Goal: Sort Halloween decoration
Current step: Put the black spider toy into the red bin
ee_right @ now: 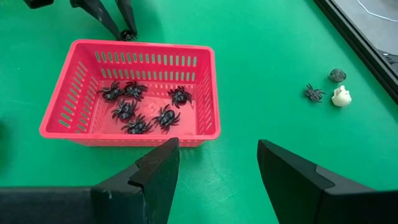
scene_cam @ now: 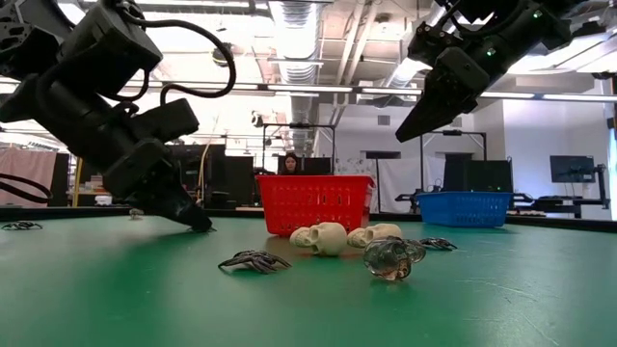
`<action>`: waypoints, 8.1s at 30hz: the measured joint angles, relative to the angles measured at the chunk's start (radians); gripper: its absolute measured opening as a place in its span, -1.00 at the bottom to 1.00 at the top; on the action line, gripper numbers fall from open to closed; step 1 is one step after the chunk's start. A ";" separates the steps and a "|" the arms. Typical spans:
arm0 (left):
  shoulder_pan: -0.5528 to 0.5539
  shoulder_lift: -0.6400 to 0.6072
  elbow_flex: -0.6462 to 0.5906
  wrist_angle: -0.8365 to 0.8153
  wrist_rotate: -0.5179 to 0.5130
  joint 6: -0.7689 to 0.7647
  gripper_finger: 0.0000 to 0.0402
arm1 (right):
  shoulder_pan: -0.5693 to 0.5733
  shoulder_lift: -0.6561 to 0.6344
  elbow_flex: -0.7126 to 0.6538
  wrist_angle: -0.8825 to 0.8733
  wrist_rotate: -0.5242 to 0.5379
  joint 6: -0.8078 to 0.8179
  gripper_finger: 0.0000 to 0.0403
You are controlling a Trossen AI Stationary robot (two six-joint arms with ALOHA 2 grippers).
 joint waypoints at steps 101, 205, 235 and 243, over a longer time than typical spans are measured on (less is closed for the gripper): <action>0.085 0.175 -0.001 0.349 0.154 0.275 0.01 | 0.000 0.000 -0.002 0.007 0.001 0.007 0.23; 0.084 0.164 -0.058 0.480 0.123 0.212 -0.15 | 0.018 0.000 -0.001 0.031 0.002 0.008 0.23; 0.134 -0.191 -0.048 0.591 0.077 0.503 -1.00 | 0.018 0.000 -0.001 0.030 0.003 0.003 0.23; 0.201 -0.032 0.106 0.550 0.272 0.422 -1.00 | 0.017 0.000 -0.001 0.031 0.004 -0.004 0.23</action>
